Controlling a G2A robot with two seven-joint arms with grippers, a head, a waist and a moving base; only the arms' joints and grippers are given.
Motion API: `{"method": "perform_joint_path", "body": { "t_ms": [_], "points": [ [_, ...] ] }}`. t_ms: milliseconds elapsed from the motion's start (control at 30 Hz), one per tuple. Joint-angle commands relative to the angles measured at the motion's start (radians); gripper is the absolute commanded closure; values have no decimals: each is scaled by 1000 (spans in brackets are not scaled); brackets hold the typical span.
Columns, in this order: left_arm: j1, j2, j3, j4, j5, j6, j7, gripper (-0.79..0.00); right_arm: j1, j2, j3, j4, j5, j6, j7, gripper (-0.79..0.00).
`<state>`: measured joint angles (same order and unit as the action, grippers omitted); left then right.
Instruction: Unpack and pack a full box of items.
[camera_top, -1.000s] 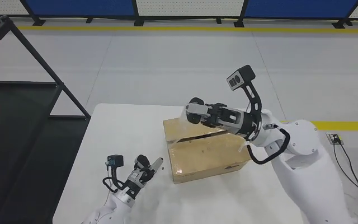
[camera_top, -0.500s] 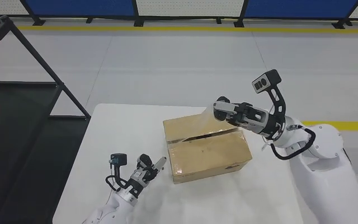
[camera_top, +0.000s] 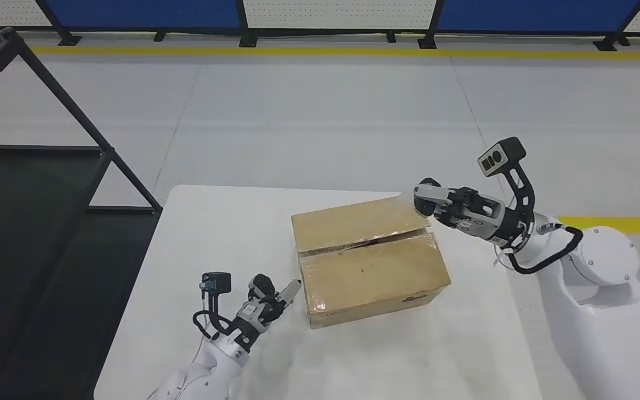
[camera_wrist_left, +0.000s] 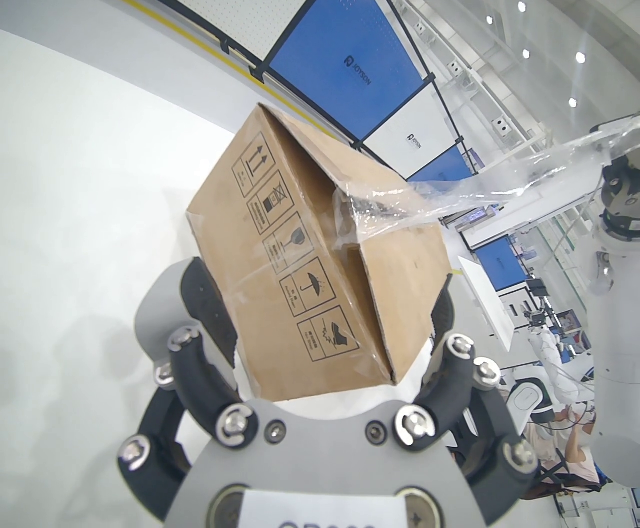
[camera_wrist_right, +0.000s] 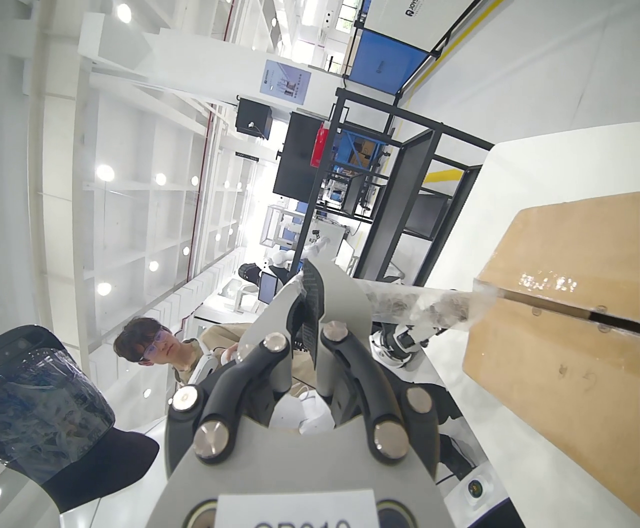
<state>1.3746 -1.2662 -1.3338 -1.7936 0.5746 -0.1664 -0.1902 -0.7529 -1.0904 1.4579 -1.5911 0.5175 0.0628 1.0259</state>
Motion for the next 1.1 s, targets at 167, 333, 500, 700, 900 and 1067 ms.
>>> {"method": "perform_joint_path", "body": {
  "t_ms": [167,333,500,700,900,1067],
  "points": [
    [-46,-6,-20,-19,-27,109,27,-785,-11,11,23,19,11,-20,49,0],
    [-137,-10,-15,30,-35,190,-29,-785,-11,15,18,28,11,-64,86,0],
    [-219,-15,25,109,-2,212,-83,-785,-8,19,15,41,20,-77,97,0],
    [-242,-20,62,141,16,184,-86,-785,0,22,9,63,40,-96,98,0],
    [-255,-23,81,167,23,180,-92,-785,36,19,-14,104,71,-179,119,0],
    [-270,-27,97,192,29,183,-93,-785,82,16,-39,172,102,-226,158,0]
  ]
}}
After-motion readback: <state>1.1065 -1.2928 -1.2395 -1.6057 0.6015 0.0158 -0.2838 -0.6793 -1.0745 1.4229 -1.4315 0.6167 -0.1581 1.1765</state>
